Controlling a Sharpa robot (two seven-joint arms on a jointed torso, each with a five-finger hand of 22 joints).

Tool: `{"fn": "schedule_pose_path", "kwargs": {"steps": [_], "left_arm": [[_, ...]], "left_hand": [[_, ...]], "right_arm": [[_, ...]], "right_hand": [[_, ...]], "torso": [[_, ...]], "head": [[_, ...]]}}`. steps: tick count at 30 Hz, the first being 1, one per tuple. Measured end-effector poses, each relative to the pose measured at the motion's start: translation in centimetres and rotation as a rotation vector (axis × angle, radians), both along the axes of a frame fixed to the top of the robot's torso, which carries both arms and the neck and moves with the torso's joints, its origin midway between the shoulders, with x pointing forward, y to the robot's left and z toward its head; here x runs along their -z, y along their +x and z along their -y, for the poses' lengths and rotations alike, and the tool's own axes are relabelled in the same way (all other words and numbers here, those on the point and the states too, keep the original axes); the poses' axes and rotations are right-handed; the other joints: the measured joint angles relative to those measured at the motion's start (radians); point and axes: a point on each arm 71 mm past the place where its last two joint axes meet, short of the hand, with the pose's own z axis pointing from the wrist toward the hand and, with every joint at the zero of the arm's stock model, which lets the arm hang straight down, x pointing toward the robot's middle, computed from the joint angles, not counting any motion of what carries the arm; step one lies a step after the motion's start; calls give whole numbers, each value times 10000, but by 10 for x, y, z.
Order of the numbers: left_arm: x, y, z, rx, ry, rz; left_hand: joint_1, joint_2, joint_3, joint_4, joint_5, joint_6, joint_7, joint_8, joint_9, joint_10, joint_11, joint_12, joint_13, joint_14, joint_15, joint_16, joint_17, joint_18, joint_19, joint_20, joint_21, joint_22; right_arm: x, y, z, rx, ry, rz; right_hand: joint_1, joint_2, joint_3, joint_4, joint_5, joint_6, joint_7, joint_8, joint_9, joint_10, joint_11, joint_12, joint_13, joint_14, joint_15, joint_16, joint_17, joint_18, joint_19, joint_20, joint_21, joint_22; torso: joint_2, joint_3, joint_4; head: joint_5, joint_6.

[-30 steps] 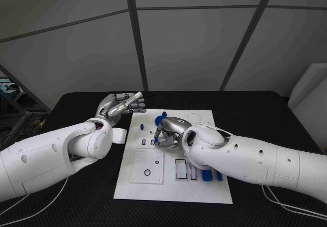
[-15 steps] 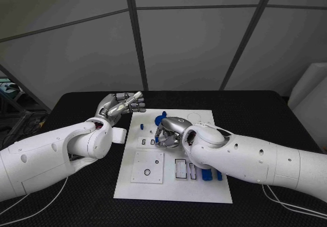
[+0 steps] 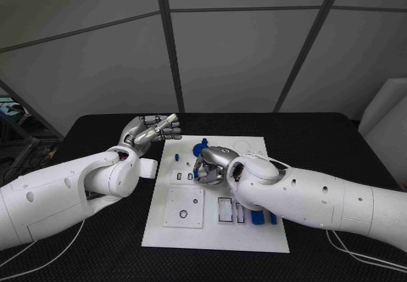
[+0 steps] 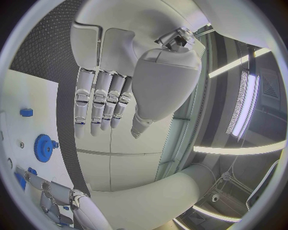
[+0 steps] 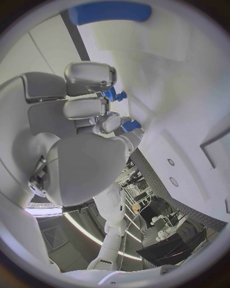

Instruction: Assemble the parts on the task board

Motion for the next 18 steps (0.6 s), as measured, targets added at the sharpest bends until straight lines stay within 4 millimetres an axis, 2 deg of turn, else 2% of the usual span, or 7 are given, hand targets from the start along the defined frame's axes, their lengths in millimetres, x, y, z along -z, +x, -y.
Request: {"fn": "schedule_pose_path", "kwargs": {"steps": [12,18], "left_arm": [[0,0,0,2,-1,0],[0,0,0,2,-1,-1]], "left_hand": [[0,0,0,0,0,0,0,0,0,0,0,0,0,0,0,0,-1,0,0,0,0,0],[0,0,0,0,0,0,0,0,0,0,0,0,0,0,0,0,-1,1,0,0,0,0]], "right_arm": [[0,0,-1,-14,-53,-25],[0,0,-1,-7,-58,-26]], "right_hand": [[-132,-132,-41,40,-78,-250,80,-66,-32,-70,71,-75,-46,1,72,-17,-1,0,-56,57,-39,0],[-398,-398,-252,250,-364,-632,157,-233,-50,-125,126,-75,-76,1,143,-40,-2,0,-106,106,-78,0]], "torso": [[2,1,0],[2,1,0]], "head": [[-15,-19],[-16,-14]]}}
